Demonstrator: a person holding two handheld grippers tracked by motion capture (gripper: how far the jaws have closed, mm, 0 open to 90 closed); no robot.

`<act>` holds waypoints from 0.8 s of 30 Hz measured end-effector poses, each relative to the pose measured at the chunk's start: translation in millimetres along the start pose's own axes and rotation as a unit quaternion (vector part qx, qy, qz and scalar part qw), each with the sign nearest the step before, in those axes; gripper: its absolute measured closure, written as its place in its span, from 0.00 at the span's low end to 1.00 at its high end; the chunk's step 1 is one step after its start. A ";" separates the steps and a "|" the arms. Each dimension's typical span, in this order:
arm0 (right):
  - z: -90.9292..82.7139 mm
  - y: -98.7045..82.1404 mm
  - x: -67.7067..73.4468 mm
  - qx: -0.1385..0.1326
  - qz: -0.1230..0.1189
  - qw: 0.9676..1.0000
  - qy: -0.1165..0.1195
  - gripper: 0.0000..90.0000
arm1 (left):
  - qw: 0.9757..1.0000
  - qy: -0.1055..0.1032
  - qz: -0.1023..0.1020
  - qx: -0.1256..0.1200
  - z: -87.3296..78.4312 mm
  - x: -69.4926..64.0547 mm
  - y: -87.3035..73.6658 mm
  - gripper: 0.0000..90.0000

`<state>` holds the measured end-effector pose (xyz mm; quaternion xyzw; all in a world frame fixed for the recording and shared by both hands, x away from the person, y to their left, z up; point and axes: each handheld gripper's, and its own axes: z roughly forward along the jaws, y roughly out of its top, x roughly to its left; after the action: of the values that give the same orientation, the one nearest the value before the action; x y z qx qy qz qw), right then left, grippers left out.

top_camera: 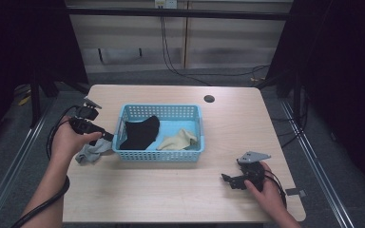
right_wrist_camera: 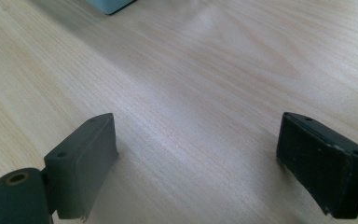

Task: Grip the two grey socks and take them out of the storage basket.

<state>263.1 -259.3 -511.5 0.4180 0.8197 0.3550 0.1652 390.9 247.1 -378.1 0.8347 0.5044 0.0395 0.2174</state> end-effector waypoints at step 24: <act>0.0 0.0 0.0 0.000 0.000 1.000 0.000 0.13 | 0.998 -0.038 0.037 -0.033 22.4 -32.9 -39.8 0.34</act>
<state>263.2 -259.3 -511.5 0.4177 0.8199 0.3551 0.1652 348.4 227.3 -409.3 0.8462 0.4629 0.0328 0.2620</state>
